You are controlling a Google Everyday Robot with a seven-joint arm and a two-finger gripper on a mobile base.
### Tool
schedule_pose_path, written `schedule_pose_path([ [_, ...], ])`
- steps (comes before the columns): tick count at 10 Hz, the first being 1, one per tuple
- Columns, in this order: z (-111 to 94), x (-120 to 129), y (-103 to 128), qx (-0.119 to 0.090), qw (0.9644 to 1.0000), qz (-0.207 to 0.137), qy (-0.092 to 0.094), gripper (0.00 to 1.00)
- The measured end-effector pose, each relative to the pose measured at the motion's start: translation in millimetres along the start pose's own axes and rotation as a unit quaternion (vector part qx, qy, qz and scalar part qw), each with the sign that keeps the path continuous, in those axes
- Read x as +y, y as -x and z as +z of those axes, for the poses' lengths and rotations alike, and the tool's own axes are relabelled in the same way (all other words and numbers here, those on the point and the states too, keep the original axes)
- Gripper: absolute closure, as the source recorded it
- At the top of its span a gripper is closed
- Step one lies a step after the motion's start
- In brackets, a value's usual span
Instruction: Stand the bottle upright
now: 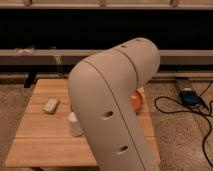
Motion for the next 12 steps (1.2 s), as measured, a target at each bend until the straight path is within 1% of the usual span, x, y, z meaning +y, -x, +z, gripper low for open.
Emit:
schedule_pose_path([
  [2, 17.7, -10.8, -16.2, -0.012, 0.9998, 0.001, 0.015, 0.23],
  [3, 25.1, -15.4, -25.4, -0.015, 0.9997, 0.001, 0.021, 0.23],
  [5, 30.3, -20.9, -29.2, -0.017, 0.9995, 0.001, 0.027, 0.23],
  [7, 32.2, -25.6, -27.0, -0.016, 0.9994, -0.003, 0.031, 0.23],
  [9, 30.7, -26.3, -28.8, -0.011, 0.9994, -0.002, 0.034, 0.23],
  [12, 23.2, -23.9, -30.5, 0.000, 0.9992, 0.000, 0.041, 0.23],
])
